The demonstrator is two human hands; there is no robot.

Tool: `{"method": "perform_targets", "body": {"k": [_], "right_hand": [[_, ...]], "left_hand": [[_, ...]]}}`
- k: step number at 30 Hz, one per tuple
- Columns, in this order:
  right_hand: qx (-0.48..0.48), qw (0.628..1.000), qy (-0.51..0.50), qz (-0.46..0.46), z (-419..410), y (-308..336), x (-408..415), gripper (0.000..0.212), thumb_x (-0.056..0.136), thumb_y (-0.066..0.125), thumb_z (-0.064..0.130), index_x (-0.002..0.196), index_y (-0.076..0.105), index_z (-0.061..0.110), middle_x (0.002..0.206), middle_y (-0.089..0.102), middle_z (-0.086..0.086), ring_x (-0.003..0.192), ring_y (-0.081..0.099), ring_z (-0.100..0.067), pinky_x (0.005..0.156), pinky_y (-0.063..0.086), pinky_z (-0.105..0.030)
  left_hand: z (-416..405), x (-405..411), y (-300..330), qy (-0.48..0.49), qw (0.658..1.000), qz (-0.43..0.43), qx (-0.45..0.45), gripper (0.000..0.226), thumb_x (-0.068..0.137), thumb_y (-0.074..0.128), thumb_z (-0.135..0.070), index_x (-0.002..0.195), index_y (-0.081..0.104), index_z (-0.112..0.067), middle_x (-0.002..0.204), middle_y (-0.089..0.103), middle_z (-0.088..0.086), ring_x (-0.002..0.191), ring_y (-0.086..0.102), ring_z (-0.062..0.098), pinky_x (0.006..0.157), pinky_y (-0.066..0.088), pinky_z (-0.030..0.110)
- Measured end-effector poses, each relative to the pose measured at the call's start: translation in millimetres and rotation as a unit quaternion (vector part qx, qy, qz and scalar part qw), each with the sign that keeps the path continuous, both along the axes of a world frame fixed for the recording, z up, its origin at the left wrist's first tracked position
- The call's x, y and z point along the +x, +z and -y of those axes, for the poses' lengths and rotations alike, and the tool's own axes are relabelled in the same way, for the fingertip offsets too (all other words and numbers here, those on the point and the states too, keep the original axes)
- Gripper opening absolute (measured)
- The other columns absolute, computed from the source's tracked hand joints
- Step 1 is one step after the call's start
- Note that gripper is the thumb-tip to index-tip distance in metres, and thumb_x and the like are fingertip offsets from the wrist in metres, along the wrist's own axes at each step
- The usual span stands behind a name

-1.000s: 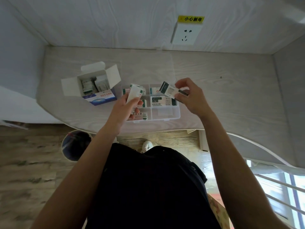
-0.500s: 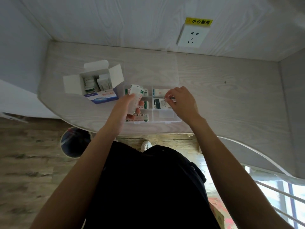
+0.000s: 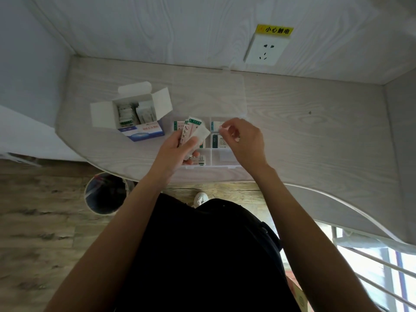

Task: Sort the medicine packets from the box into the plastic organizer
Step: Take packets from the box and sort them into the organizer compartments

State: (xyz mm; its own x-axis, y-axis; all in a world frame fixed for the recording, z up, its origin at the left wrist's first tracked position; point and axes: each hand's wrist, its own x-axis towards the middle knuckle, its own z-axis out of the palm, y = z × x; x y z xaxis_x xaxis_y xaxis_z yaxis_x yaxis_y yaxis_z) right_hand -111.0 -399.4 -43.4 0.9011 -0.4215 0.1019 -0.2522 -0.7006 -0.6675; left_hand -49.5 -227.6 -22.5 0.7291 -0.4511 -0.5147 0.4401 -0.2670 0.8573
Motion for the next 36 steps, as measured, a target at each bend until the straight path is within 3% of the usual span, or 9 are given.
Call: {"method": "perform_targets", "body": {"k": [3,7,13,17,22,25,30,33,36], "right_hand": [[0.287,0.955,-0.024,-0.076,-17.1,21.4,3.7,0.022,0.081,0.071,0.030,0.094,0.063,0.014,0.080,0.068,-0.002,0.061,0.060,-0.006,0.056,0.049,-0.018],[0.377,0.922,-0.048,-0.075,-22.3,23.2,6.4,0.022,0.079,0.073,0.012,0.097,0.063,0.007,0.075,0.064,-0.003,0.049,0.055,-0.004,0.050,0.046,-0.017],[0.410,0.910,-0.031,-0.062,-13.9,24.4,3.8,0.017,0.085,0.065,0.005,0.101,0.066,0.004,0.079,0.063,-0.006,0.053,0.058,-0.007,0.055,0.050,-0.018],[0.430,0.897,-0.003,-0.096,-18.0,25.5,8.2,0.014,0.085,0.065,0.006,0.098,0.065,0.003,0.074,0.063,-0.006,0.054,0.058,-0.007,0.054,0.051,-0.019],[0.461,0.884,-0.051,-0.059,-18.4,27.1,11.2,0.014,0.082,0.068,0.005,0.095,0.063,-0.001,0.082,0.065,-0.010,0.057,0.064,-0.012,0.056,0.054,-0.021],[0.476,0.877,-0.056,-0.029,-11.7,34.7,8.2,0.018,0.082,0.068,0.003,0.097,0.061,-0.004,0.090,0.067,-0.014,0.064,0.067,-0.014,0.059,0.053,-0.020],[0.450,0.893,-0.033,0.003,-4.0,36.1,3.7,0.009,0.084,0.065,0.007,0.091,0.061,0.002,0.093,0.069,-0.009,0.088,0.067,-0.019,0.084,0.055,-0.031],[0.385,0.923,0.016,-0.024,-9.6,27.8,8.1,0.004,0.085,0.065,0.010,0.085,0.062,0.013,0.088,0.068,-0.005,0.085,0.066,-0.015,0.078,0.054,-0.025],[0.255,0.962,0.091,-0.047,-20.1,10.6,11.9,0.023,0.079,0.071,0.007,0.081,0.059,0.025,0.089,0.064,0.003,0.089,0.065,-0.021,0.075,0.055,-0.037]], "left_hand": [[2.7,-1.4,3.0,-0.008,1.000,0.017,-0.002,0.016,0.092,0.056,-0.020,0.107,0.053,-0.023,0.094,0.065,-0.001,0.066,0.064,0.001,0.058,0.052,0.019],[4.6,-2.5,6.6,-0.015,0.999,0.022,-0.028,0.012,0.093,0.054,-0.020,0.100,0.054,-0.031,0.095,0.066,-0.001,0.071,0.067,0.007,0.066,0.056,0.028],[-0.6,1.7,1.3,0.028,0.999,0.017,-0.024,0.012,0.092,0.057,-0.019,0.099,0.056,-0.029,0.105,0.065,0.004,0.086,0.068,0.018,0.065,0.056,0.032],[-1.2,3.3,1.8,0.026,0.999,0.018,-0.030,0.017,0.089,0.061,-0.016,0.100,0.057,-0.029,0.098,0.065,-0.006,0.076,0.066,0.003,0.057,0.052,0.021],[-3.3,6.5,-1.7,0.064,0.998,0.004,-0.027,0.011,0.092,0.056,-0.021,0.097,0.058,-0.031,0.101,0.066,-0.002,0.085,0.066,0.011,0.067,0.056,0.029],[-11.2,9.0,-4.3,0.092,0.995,0.021,-0.017,0.011,0.092,0.057,-0.020,0.095,0.060,-0.030,0.093,0.068,-0.006,0.080,0.068,0.008,0.066,0.056,0.025],[-38.1,8.8,-9.6,0.110,0.992,0.051,0.033,0.011,0.094,0.053,-0.019,0.102,0.058,-0.025,0.091,0.067,-0.008,0.076,0.067,0.006,0.064,0.057,0.021],[-57.4,6.1,-17.1,0.133,0.987,0.047,0.070,0.015,0.093,0.054,-0.022,0.108,0.057,-0.024,0.096,0.065,-0.004,0.084,0.064,0.009,0.064,0.057,0.019],[-70.5,2.5,-24.7,0.161,0.983,0.033,0.082,0.014,0.093,0.056,-0.021,0.107,0.056,-0.022,0.095,0.064,-0.001,0.080,0.064,0.011,0.061,0.056,0.019]]}}
